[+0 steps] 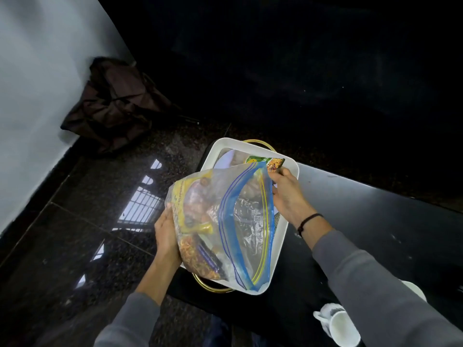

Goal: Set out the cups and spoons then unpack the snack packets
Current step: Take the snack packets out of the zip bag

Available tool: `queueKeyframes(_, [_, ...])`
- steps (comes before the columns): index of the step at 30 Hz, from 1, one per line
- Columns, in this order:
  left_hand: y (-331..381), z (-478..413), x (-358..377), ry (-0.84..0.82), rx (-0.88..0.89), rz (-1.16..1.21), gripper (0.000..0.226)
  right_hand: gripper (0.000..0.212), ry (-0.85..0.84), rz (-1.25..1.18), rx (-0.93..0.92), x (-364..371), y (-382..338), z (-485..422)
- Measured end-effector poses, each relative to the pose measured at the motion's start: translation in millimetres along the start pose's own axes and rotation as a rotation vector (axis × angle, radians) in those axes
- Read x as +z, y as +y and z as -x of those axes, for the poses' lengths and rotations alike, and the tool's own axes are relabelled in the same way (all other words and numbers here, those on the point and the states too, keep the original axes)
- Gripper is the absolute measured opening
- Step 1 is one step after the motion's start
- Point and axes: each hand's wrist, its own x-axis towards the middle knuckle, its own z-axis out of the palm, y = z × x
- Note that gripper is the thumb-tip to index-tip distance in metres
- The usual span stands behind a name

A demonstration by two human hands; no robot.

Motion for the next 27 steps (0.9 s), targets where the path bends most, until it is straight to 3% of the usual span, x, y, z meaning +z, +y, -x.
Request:
queueKeyframes(6, [-1.6,1.1,2.1,0.004,0.024,-0.027,0.035,0.025,0.087,0.192,-0.047,-20.6,5.3,2.6])
queueKeyframes(13, [-3.8,2.1,8.4,0.022,-0.009,-0.060,0.038,0.020,0.226,0.227,-0.172,-36.2,-3.2,45.6])
queueKeyframes(19, [-4.4,4.7,14.2,0.034,-0.009,-0.044,0.049,0.010,-0.097,0.101,-0.286,-29.9,-17.0,98.3])
queueKeyframes(24, [-3.8,7.9,21.7,0.054,-0.014,0.001,0.049,0.015,-0.305,0.350,-0.208,-23.9,-10.4,115.8])
queueKeyframes(27, [-2.1,15.3,29.0,0.044,0.015,0.016,0.029,0.005,-0.415,0.621,-0.058,-15.1,-6.3,115.2])
